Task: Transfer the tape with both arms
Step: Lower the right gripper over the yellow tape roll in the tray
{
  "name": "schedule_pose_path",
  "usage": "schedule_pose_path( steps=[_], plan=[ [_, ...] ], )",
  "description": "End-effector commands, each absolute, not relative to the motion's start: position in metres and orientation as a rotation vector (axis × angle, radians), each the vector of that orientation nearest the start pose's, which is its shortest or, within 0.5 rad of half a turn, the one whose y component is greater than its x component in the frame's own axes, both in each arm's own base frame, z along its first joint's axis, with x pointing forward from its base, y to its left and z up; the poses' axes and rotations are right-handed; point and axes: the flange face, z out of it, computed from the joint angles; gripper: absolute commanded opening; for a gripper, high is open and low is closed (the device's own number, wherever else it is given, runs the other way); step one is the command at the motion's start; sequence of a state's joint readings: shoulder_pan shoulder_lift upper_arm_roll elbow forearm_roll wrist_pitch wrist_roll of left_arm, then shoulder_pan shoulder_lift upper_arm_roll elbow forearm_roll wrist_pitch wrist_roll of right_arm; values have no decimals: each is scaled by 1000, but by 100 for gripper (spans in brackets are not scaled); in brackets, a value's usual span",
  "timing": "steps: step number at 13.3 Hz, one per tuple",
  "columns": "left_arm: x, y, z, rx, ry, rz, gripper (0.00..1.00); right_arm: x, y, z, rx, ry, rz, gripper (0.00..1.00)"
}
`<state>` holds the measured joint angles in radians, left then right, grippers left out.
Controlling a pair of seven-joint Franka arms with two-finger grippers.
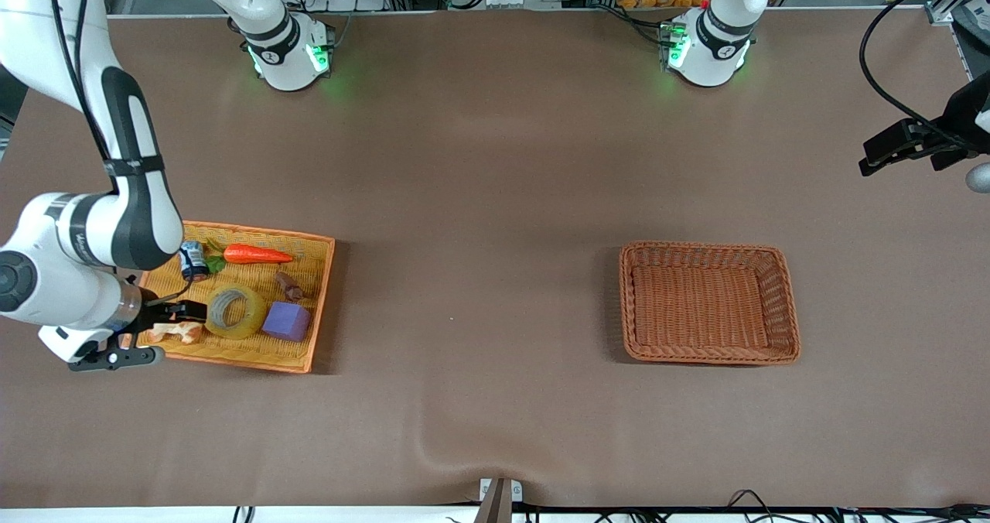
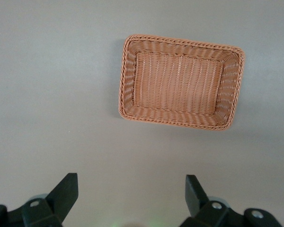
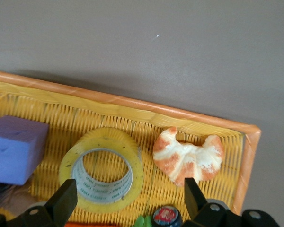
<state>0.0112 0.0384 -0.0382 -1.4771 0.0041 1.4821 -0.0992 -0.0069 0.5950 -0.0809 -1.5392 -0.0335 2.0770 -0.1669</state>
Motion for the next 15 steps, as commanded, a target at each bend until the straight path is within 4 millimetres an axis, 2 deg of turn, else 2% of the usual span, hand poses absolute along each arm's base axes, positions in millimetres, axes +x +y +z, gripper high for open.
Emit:
schedule_pose_path(
  steps=[1,5,8,10,12,14,15],
  plan=[
    [555,-15,641,-3120,-89,63,100,693,-58,281,-3196,-184,147,100],
    [553,-14,646,-3121,-79,51,100,676,-64,246,-3179,-140,275,100],
    [553,-15,648,-3123,-77,42,100,662,-57,216,-3165,41,362,100],
    [551,-12,649,-3128,-86,42,100,661,-56,214,-3167,110,370,100],
    [548,-12,652,-3125,-88,47,100,656,-60,202,-3161,135,402,100],
    [542,-18,652,-3118,-82,84,100,654,-53,197,-3161,183,415,100],
    [544,-22,649,-3118,-80,93,100,655,-52,197,-3162,201,410,89]
  ],
)
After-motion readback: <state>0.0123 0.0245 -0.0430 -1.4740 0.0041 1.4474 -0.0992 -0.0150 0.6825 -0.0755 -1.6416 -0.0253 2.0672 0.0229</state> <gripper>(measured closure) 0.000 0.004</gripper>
